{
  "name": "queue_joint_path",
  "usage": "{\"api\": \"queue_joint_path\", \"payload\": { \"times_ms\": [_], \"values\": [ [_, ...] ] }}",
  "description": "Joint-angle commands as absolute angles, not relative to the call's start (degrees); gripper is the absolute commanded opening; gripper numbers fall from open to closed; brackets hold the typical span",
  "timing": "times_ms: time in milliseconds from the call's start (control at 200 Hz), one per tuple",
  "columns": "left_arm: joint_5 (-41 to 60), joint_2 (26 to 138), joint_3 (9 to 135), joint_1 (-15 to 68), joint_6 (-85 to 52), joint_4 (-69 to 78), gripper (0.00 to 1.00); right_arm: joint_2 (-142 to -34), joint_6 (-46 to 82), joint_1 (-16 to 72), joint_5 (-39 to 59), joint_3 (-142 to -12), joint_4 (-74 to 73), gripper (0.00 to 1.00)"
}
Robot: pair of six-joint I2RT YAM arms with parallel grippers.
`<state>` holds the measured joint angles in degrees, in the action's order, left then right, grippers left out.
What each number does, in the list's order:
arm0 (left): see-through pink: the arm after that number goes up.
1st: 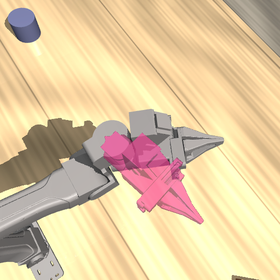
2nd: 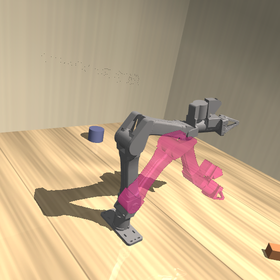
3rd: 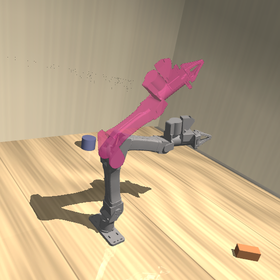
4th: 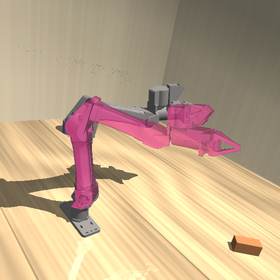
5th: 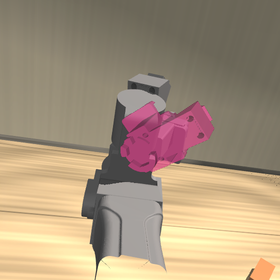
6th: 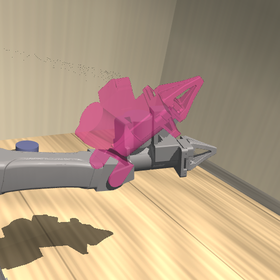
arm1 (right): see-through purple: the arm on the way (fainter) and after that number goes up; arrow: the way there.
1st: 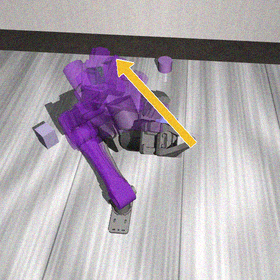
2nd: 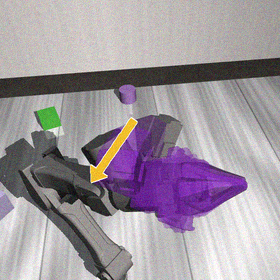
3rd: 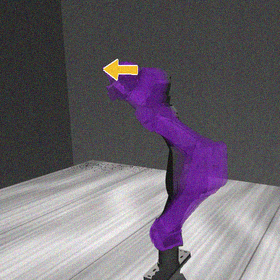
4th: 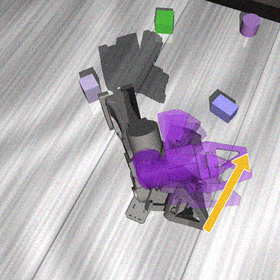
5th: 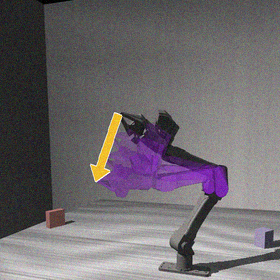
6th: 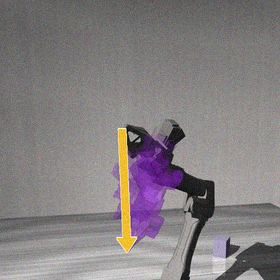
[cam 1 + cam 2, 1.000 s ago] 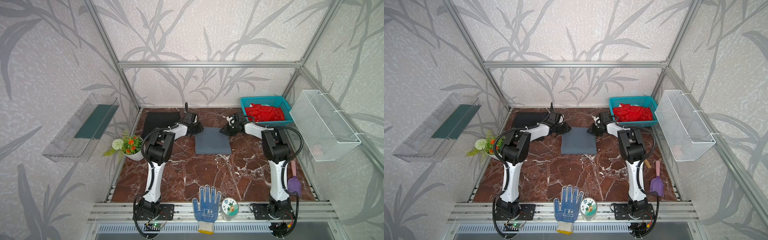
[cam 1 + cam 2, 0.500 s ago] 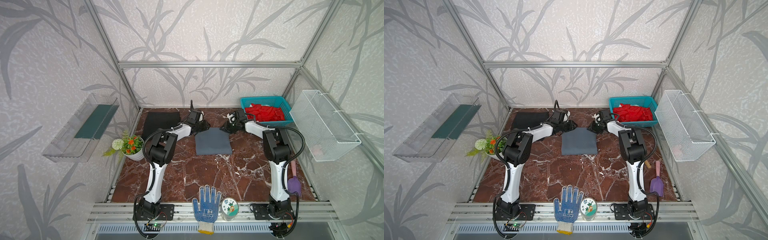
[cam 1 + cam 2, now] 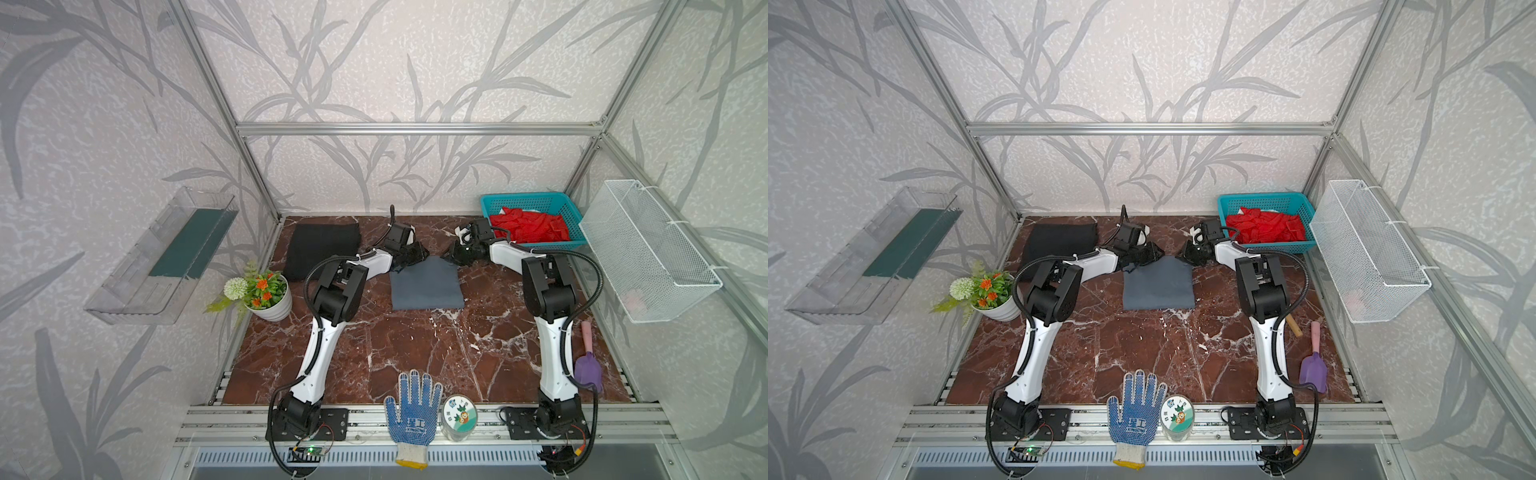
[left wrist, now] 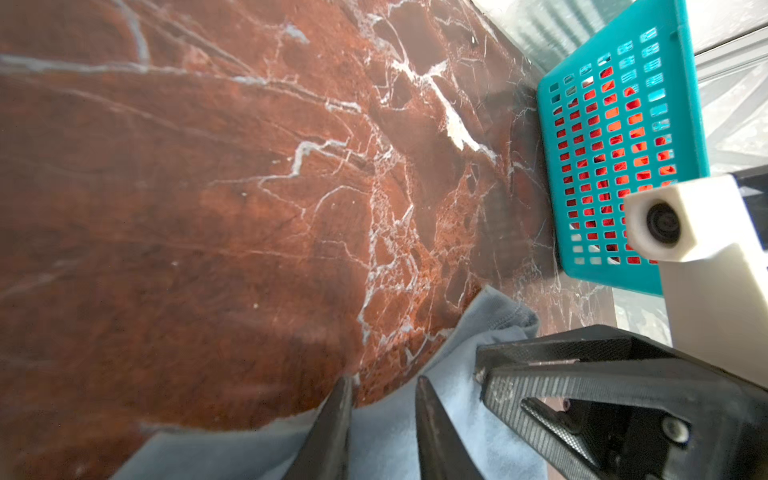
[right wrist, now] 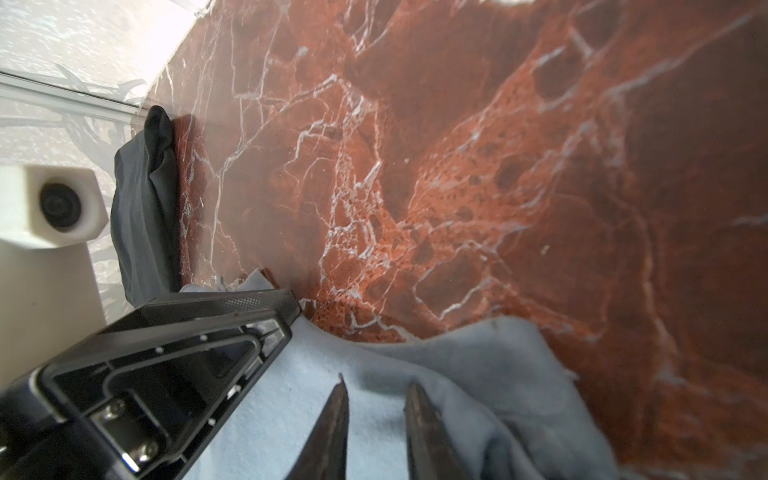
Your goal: Fold and stack the t-shirts
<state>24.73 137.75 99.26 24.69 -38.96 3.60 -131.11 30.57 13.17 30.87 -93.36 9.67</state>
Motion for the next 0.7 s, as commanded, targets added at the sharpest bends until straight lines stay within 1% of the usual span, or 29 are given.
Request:
{"api": "queue_joint_path", "payload": {
  "times_ms": [0, 110, 200, 310, 490, 695],
  "values": [
    [23.79, 136.06, 96.96, 23.96, -36.34, 3.30, 0.29, -131.42, 28.90, 12.57, 29.32, -92.26, 11.92, 0.27],
    [24.41, 130.09, 91.77, 22.70, -34.24, 6.66, 0.30, -128.58, 27.21, 12.57, 28.07, -91.76, 12.04, 0.27],
    [25.08, 122.62, 83.70, 21.30, -34.30, 11.15, 0.32, -124.85, 25.97, 12.57, 26.46, -90.26, 12.21, 0.27],
    [24.94, 113.96, 75.72, 21.08, -33.35, 10.07, 0.34, -119.20, 25.77, 12.63, 25.55, -86.44, 11.87, 0.27],
    [32.17, 106.03, 63.32, 22.55, -36.55, 12.65, 0.34, -110.06, 29.43, 14.86, 29.13, -75.79, 10.06, 0.28],
    [30.21, 98.86, 51.36, 27.14, -36.60, 15.71, 0.34, -103.61, 36.11, 19.64, 32.53, -60.60, 0.16, 0.28]
  ]
}}
